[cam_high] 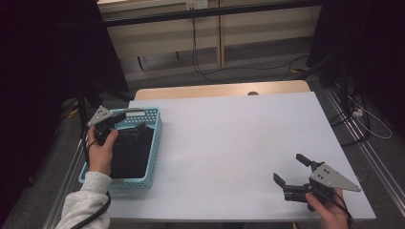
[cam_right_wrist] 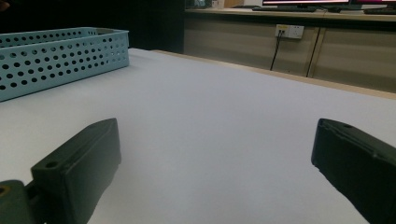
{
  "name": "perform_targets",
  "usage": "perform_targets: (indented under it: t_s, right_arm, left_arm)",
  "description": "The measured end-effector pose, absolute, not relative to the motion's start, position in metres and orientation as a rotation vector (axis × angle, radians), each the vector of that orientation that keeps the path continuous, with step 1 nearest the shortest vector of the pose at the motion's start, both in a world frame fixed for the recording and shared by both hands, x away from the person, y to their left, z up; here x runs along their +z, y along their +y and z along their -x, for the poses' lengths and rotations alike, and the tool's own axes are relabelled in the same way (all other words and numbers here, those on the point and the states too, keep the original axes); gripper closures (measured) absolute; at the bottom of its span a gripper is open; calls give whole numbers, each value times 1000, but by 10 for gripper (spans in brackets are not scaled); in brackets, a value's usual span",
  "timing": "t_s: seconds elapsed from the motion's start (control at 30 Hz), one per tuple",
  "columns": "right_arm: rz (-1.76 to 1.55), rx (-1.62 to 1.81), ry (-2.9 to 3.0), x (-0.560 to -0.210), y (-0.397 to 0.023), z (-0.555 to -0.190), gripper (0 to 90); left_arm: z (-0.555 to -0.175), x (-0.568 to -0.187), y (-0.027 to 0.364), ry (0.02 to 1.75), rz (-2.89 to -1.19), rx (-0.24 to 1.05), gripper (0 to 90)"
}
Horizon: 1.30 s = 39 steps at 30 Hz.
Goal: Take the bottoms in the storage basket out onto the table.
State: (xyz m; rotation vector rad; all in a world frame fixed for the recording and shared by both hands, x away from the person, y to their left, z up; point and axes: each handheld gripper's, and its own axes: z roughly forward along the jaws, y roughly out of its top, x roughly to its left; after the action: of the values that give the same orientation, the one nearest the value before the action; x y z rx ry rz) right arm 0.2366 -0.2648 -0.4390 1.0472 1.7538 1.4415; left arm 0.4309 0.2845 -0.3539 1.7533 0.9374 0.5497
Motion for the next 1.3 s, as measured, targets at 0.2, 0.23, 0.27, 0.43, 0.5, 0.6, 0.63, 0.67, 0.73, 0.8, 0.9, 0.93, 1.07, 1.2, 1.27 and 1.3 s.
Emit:
perform_targets:
  t_s: [0.2, 0.23, 0.27, 0.43, 0.5, 0.6, 0.63, 0.67, 0.73, 0.8, 0.9, 0.93, 1.07, 1.2, 1.27, 1.3]
  right_arm:
    - [-1052, 1444, 1752, -439, -266, -236, 9]
    - [-1053, 1446, 1753, -439, -266, -236, 9]
    - [-1053, 1446, 1755, -439, -266, -236, 9]
    - [-1051, 1447, 1760, -439, -265, -235, 9]
    - [-1054, 1446, 1760, -440, -265, -235, 10]
    - [-1053, 1447, 1757, -439, -266, -235, 10]
    - [-1054, 1448, 1758, -439, -266, -235, 10]
    - [-1054, 1449, 1760, -440, -266, -235, 9]
    - [-1056, 1448, 1759, -440, -266, -235, 10]
    - [-1056, 1446, 1767, -440, -266, -235, 10]
    - [-1056, 1446, 1772, -440, -265, -235, 10]
    - [-1055, 1446, 1771, -440, -265, -235, 10]
    - [-1055, 1447, 1772, -440, -266, -235, 10]
    - [-1054, 1451, 1775, -440, -265, -235, 10]
    - [-1055, 1447, 1778, -440, -265, -235, 10]
    - [-1058, 1446, 1779, -440, -265, -235, 10]
  left_arm:
    - [-438, -367, 292, 958, -1797, 543, 28]
    - [-440, -370, 293, 964, -1803, 541, 28]
    - [-442, -372, 295, 969, -1812, 540, 28]
    - [-448, -381, 302, 994, -1863, 558, 32]
    - [-450, -385, 305, 1006, -1881, 563, 33]
    - [-452, -391, 309, 1014, -1921, 553, 33]
    - [-452, -393, 310, 1012, -1927, 560, 33]
    - [-453, -395, 313, 1012, -1939, 560, 33]
    - [-454, -398, 315, 1033, -1934, 536, 33]
    - [-454, -400, 318, 1033, -1952, 542, 37]
    - [-454, -404, 320, 1045, -1954, 526, 39]
    - [-454, -405, 321, 1043, -1969, 527, 39]
    - [-455, -409, 322, 1045, -1993, 511, 39]
    - [-455, -414, 326, 1059, -2023, 492, 39]
    - [-454, -416, 327, 1066, -2032, 488, 39]
    - [-454, -417, 327, 1063, -2046, 480, 39]
